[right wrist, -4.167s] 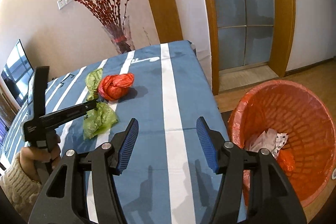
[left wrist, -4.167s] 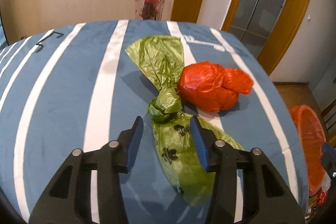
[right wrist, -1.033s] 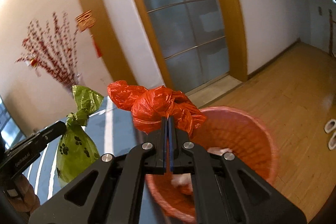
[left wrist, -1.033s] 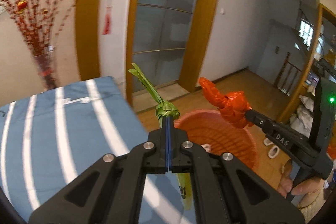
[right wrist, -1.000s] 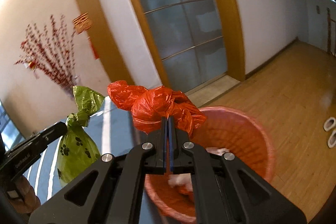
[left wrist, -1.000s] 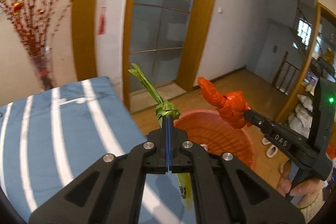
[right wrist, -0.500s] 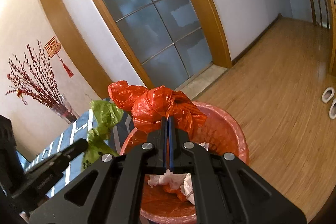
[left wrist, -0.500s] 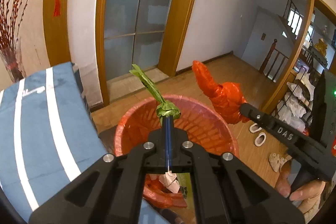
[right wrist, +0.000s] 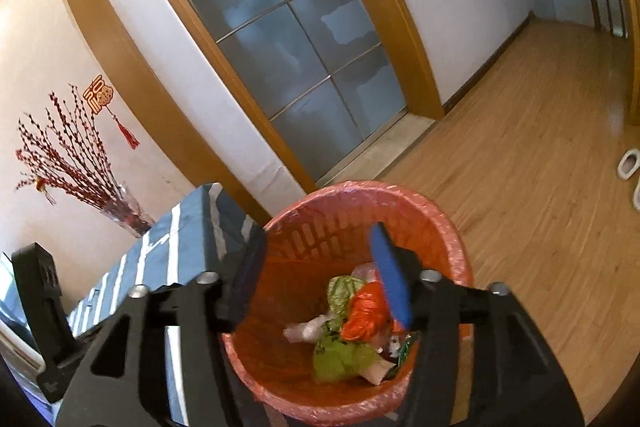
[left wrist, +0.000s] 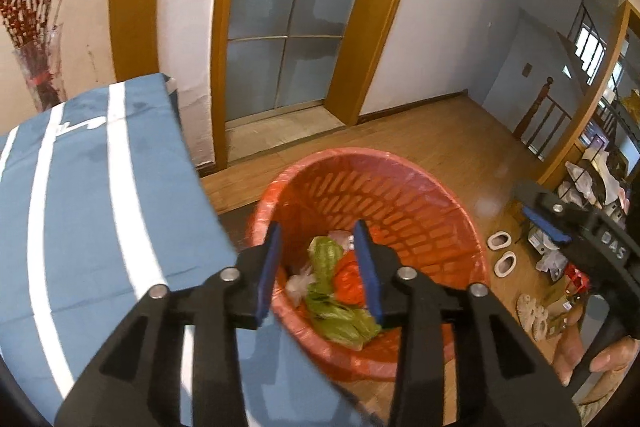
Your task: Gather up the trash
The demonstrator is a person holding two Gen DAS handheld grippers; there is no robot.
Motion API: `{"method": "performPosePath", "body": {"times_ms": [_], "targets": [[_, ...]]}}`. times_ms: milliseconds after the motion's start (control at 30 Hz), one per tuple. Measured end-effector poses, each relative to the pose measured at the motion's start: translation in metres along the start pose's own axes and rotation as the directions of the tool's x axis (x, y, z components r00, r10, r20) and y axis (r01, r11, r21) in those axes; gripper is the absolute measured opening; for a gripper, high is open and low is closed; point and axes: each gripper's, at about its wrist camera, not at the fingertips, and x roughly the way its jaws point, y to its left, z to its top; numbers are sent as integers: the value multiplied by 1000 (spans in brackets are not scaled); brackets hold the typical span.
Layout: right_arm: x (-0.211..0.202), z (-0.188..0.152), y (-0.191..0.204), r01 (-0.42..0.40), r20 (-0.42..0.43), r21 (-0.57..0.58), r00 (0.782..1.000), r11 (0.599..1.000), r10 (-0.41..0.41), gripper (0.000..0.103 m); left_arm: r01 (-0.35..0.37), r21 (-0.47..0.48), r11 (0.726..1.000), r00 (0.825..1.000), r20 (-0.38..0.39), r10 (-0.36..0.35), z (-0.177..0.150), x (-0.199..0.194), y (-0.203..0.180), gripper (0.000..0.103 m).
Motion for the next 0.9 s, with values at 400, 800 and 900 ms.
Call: {"method": "performPosePath", "body": {"times_ms": [400, 800, 900], "targets": [[-67, -40, 60, 162, 181, -251, 976, 954, -119, 101, -215, -35, 976, 956, 199, 217, -38, -107, 36, 86], [-113, -101, 95, 274, 212, -309, 953, 911, -215, 101, -436, -144, 888, 827, 325, 459, -108, -200, 48, 99], [-120, -110, 100, 257, 203, -323, 959, 911, -199, 101, -468, -157, 869, 800, 343, 493, -125, -214, 45, 99]]}}
